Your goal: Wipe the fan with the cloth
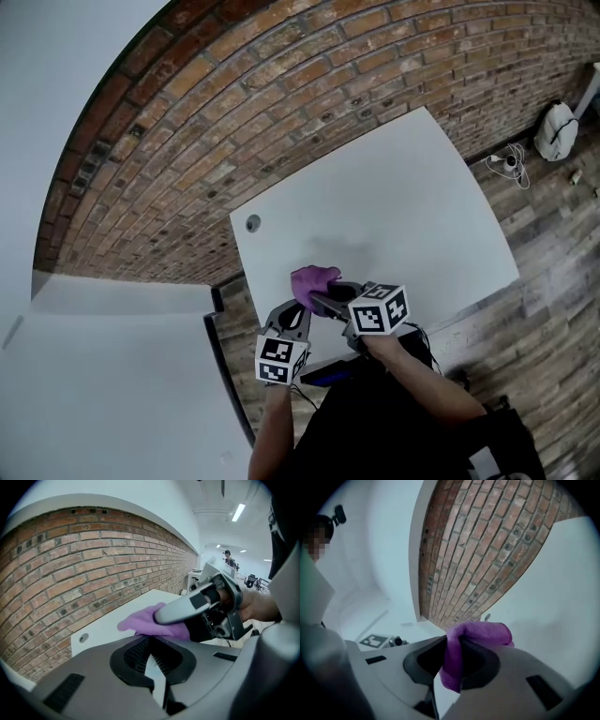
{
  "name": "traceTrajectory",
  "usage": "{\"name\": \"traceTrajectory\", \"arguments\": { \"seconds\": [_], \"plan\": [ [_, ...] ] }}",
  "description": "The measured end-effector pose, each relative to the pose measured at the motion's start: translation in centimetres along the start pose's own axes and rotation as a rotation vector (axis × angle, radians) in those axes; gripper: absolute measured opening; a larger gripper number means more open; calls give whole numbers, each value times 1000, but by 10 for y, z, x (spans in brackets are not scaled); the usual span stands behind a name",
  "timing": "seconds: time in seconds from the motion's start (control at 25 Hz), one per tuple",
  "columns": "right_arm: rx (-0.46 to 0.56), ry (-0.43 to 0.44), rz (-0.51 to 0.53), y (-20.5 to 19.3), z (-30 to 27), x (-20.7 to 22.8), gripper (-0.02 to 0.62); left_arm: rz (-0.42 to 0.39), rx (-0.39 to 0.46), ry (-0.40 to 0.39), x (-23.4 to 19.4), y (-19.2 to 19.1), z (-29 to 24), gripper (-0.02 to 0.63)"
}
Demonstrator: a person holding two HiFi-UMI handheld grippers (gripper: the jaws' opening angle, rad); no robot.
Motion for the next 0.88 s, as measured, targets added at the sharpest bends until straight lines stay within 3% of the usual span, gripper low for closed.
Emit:
{"name": "traceTrajectory", "arguments": {
  "seconds": [0.2,0.32,0.4,0.56,0.68,0.88],
  "plan": [
    [10,-97,18,-25,7,26,65,-23,-8,4,1,1,-1,5],
    [-110,-186,-59,-57,16,61,64,-28,-9,10,1,1,-1,5],
    [-101,-232,-147,-67,28,75,64,-33,-13,9,2,0,0,5],
    [54,-163,-268,-46,33,61,64,-44,-17,8,2,1,-1,5],
    [22,-128,-240,-44,13,49,64,-51,-24,10,2,1,-1,5],
    [-82,-176,-210,-65,0,66,64,-60,-31,4,2,2,-3,5]
  ]
}}
Point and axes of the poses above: the fingertips, and each gripper's own axes: z backward along the fingers, x to its right, y out of its top, the point moved 9 cm from there along z, backward along the fingers, and after that the axes turned 13 degrees about z, right-handed, at the moved point
